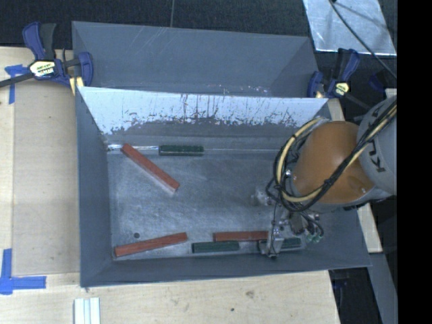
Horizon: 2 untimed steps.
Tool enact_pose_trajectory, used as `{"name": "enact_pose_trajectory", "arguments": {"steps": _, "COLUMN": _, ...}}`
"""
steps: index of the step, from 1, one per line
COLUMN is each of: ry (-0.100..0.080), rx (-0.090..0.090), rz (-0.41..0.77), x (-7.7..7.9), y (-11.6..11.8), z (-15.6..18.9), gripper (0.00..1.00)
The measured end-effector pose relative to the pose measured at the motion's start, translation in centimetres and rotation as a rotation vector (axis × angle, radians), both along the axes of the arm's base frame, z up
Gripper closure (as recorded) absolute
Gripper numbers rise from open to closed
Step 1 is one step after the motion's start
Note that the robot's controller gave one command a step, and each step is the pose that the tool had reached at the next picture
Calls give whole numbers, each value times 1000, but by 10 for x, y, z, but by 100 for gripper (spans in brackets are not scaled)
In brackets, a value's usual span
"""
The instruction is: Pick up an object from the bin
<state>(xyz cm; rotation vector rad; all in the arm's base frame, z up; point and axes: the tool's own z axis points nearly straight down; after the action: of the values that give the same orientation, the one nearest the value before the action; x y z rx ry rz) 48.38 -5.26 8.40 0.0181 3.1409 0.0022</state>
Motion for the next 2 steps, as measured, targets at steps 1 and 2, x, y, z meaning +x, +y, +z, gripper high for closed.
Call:
{"name": "enact_pose_trajectory", "arguments": {"steps": 1, "ry": 0, "rx": -1, "rz": -1, "x": 0, "y": -2, "z": 0, "gripper": 100}}
{"name": "enact_pose_trajectory", "arguments": {"steps": 2, "ry": -3, "rx": -2, "rz": -1, "x": 0, "y": -2, "z": 0, "gripper": 0}}
